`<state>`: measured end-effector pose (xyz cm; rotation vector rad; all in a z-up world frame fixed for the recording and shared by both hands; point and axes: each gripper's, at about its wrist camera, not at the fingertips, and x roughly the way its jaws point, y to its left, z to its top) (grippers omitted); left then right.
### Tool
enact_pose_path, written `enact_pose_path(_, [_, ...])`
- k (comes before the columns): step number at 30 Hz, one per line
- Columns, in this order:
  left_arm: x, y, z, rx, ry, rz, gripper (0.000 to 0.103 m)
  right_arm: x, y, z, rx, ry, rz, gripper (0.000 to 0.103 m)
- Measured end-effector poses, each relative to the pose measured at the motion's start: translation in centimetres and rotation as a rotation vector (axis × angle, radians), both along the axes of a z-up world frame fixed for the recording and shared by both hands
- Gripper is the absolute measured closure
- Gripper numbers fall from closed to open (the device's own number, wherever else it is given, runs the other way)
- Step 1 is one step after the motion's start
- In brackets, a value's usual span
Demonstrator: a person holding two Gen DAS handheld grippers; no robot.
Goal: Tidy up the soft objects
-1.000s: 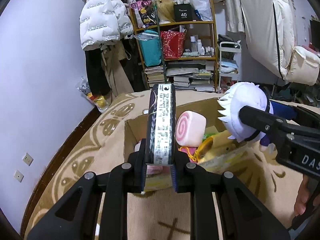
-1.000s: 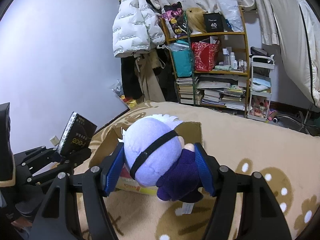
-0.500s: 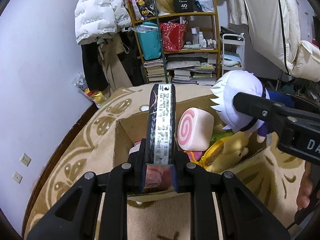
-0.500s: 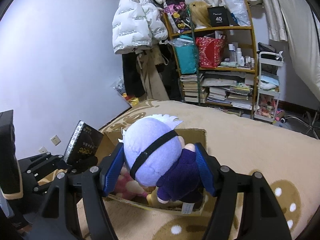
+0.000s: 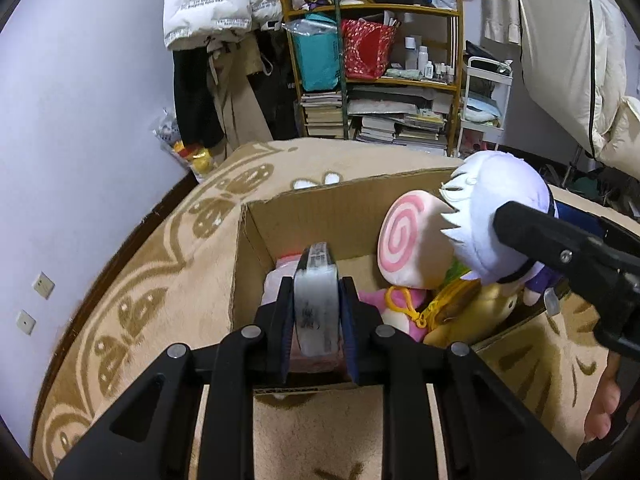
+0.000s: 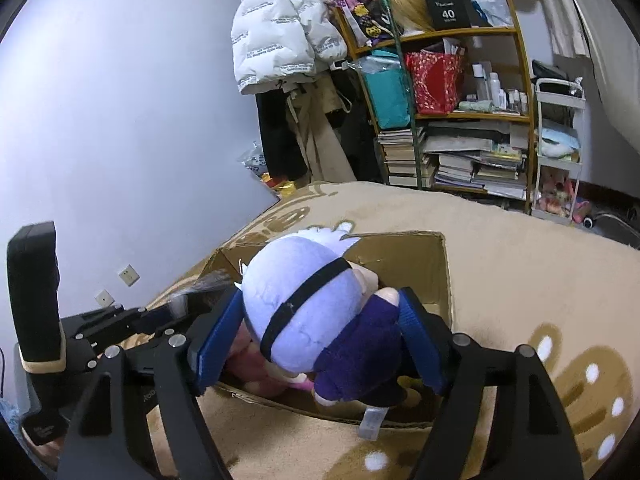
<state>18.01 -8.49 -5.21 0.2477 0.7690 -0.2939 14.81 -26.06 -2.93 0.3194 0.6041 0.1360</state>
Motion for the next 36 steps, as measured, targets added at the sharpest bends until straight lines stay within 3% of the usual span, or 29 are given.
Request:
enact_pose_path(4, [0.0, 0.1, -0.1, -0.002, 0.014, -0.004, 0.076, -0.1, -0.3, 0.1, 0.022, -0.005, -0.007, 0.011])
enact_pose_path(8, [-0.3, 0.3, 0.0, 0.004, 0.008, 0.006, 0.061, -0.4, -0.5, 0.3, 0.025, -0.003, -0.023, 0.006])
enact_pose_path(14, [-1.2, 0.6, 0.9, 0.021, -0.029, 0.018, 0.059, -1.5, -0.8, 1.3, -0.002, -0.019, -0.059, 0.0])
enact_pose_path(20, [-2.8, 1.9, 2.7, 0.008, -0.056, 0.044, 0.047, -3.0, -0.7, 2.7, -0.027, -0.029, -0.068, 0.0])
enact_pose_path(24, [-4.3, 2.7, 4.1, 0.0, -0.085, 0.053, 0.029, -4.4, -0.5, 3.8, -0.05, -0.038, -0.076, 0.0])
enact_pose_path(36, [-9.4, 5.6, 9.0, -0.05, -0.192, 0.102, 0.007, -9.8, 0.4, 7.9, -0.141, -0.106, -0.096, 0.0])
